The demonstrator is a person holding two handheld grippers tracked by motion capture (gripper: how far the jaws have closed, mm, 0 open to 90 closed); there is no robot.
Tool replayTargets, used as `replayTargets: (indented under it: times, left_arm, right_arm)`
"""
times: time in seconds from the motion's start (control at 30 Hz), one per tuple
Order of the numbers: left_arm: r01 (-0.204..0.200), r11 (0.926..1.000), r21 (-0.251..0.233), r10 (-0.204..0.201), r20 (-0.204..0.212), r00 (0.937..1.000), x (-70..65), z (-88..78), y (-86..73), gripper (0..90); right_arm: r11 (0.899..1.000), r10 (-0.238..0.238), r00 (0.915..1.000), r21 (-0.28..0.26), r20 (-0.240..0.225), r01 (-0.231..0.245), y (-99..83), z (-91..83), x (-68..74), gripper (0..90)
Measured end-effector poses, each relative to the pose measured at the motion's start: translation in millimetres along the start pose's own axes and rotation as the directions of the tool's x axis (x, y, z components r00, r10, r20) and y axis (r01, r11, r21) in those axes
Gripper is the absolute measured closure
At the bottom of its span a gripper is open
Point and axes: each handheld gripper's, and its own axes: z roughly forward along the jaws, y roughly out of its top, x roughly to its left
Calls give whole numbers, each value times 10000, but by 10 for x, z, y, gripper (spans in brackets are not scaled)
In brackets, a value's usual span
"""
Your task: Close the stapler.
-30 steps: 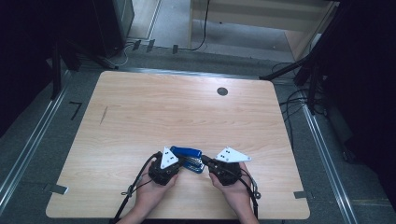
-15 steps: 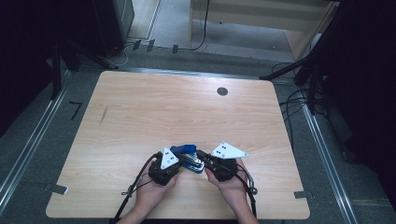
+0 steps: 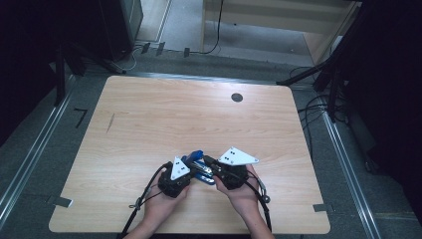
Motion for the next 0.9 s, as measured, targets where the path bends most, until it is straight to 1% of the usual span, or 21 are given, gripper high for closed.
replayTargets:
  times: [0.17,0.37,0.47,0.5,0.57,0.7,0.9]
  left_arm:
    - [-142,9999,8,142,-109,9998,-14,0,-1,900]
    - [-98,9999,-23,98,-91,9999,-13,2,-1,900]
    - [-122,9999,-12,121,-94,9999,-14,1,-1,900]
    - [-89,10000,-32,89,-91,9999,-14,3,-2,900]
    - [-130,9999,-22,130,-126,9998,-17,2,-2,900]
    - [-150,9999,-3,150,-128,9998,-19,1,-1,900]
    - [-158,9999,1,158,-126,9998,-19,0,-1,900]
  right_arm:
    - [9999,-114,9999,-44,-57,114,62,44,25,900]
    - [9996,-268,9995,-110,-182,266,130,107,46,900]
    - [9992,-397,9990,-104,-210,395,161,135,60,900]
    - [9985,-544,9983,-101,-232,541,194,166,74,900]
    - [9982,-600,9979,-68,-245,598,225,194,88,900]
    - [9969,-788,9962,-42,-364,787,273,249,93,900]
    - [9962,-867,9944,-28,-598,867,317,312,85,900]
